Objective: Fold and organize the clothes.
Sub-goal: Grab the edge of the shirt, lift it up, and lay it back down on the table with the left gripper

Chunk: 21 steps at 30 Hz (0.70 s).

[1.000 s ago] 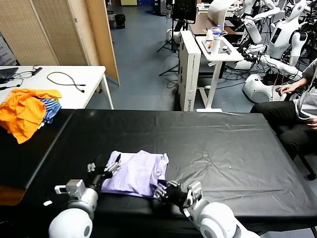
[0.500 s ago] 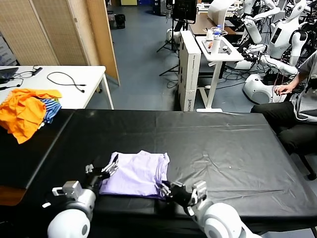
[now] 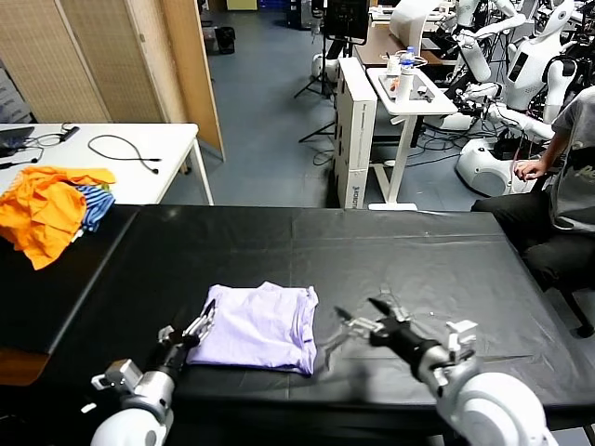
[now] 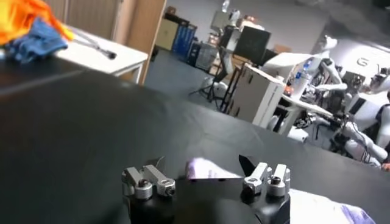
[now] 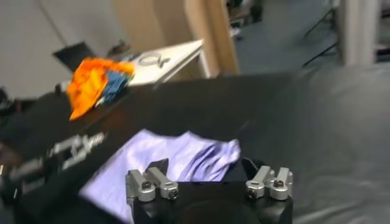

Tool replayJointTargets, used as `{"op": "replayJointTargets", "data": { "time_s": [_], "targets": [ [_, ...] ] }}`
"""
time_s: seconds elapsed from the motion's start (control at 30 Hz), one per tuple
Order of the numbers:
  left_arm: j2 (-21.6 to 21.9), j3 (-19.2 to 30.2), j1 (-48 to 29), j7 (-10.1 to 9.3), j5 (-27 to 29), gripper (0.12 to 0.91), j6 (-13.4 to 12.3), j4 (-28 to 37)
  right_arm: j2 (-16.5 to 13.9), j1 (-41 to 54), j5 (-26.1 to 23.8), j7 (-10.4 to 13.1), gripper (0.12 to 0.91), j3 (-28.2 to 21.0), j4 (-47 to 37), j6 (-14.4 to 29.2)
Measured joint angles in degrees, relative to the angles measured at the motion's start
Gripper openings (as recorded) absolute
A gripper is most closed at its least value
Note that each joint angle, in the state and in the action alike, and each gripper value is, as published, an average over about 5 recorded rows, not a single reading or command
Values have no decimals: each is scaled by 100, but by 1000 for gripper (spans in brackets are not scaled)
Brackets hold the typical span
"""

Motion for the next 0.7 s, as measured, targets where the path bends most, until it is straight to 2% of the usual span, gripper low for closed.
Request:
{"op": "replayJointTargets", "data": {
  "time_s": [0.17,0.37,0.5,0.6,0.7],
  "targets": [
    [-17,23,5,73,-1,907,-58,175,9,-68,27,-7,907,313,24,-5],
    [-24,58,18,110,8,907,-126,312,38,-96,27,-2,907,423,32,-9],
    [-31,81,-5,113,2,857,-153,389,51,-97,23,0,907,449,35,-10],
    [-40,84,-15,112,-58,722,-158,427,62,-103,12,1,907,453,28,-10],
    [-47,81,-23,104,-167,512,-137,445,85,-108,-8,2,907,438,13,-11]
  ]
}}
